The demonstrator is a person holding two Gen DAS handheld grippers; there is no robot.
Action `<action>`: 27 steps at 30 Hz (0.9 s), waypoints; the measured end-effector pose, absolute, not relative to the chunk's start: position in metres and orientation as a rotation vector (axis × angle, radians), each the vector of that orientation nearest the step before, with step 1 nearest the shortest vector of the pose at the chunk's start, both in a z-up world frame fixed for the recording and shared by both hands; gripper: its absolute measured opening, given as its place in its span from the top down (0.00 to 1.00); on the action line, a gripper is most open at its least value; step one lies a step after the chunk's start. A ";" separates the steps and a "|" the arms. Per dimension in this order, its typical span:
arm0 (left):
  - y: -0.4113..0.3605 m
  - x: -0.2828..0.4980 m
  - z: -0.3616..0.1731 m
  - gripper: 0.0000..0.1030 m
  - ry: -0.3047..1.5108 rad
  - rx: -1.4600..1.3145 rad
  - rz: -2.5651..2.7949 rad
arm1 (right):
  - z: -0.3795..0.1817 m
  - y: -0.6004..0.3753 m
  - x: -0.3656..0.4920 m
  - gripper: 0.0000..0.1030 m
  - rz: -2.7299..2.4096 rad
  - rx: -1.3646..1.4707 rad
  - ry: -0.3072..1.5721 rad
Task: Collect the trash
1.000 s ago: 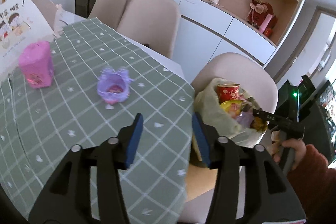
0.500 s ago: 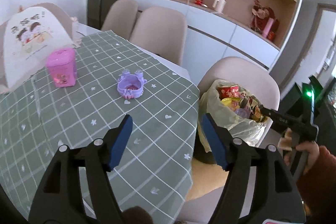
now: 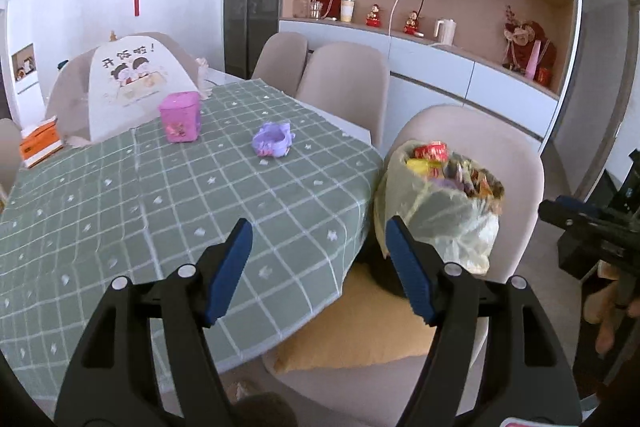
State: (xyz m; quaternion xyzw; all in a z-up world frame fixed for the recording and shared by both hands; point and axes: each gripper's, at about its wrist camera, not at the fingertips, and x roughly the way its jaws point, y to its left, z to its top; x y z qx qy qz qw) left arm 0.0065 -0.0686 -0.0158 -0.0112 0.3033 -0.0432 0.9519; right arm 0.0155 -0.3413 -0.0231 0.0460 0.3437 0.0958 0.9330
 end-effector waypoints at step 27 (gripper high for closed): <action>-0.095 -0.091 0.014 0.36 0.550 0.086 0.035 | -0.007 -0.299 -0.088 0.50 0.270 0.020 0.556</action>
